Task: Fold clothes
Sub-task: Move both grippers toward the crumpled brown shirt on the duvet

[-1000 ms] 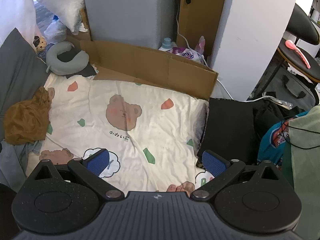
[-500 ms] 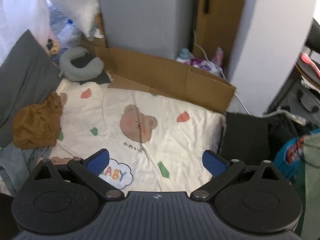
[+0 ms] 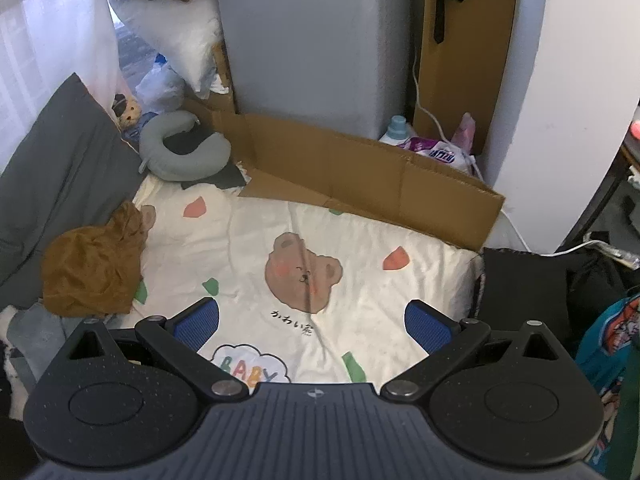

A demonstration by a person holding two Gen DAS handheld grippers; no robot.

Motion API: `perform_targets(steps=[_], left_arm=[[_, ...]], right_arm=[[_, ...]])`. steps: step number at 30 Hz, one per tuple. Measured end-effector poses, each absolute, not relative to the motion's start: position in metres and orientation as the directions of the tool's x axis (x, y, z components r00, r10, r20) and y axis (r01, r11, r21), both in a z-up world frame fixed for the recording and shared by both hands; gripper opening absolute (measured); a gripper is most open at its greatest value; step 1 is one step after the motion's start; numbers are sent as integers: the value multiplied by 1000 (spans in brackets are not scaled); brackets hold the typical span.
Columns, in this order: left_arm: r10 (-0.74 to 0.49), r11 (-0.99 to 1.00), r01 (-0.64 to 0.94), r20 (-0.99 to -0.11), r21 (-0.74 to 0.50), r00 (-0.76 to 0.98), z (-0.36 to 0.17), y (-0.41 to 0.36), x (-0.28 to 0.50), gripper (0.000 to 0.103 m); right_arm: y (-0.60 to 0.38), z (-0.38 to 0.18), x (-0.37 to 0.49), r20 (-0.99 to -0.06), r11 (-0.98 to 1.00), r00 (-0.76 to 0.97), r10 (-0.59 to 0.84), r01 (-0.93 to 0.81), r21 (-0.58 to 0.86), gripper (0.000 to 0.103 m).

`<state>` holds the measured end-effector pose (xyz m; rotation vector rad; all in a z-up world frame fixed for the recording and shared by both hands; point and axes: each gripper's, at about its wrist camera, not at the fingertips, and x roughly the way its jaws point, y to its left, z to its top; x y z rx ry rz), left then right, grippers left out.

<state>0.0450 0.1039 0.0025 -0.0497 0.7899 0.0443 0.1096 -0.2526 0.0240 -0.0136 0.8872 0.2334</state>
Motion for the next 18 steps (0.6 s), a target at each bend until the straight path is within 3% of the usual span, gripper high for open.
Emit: perform_targets(steps=[18], left_arm=[[145, 966, -255, -736, -39, 661, -43, 177, 73, 99]], right_arm=[[-221, -9, 149, -777, 948, 583, 238, -312, 56, 102]])
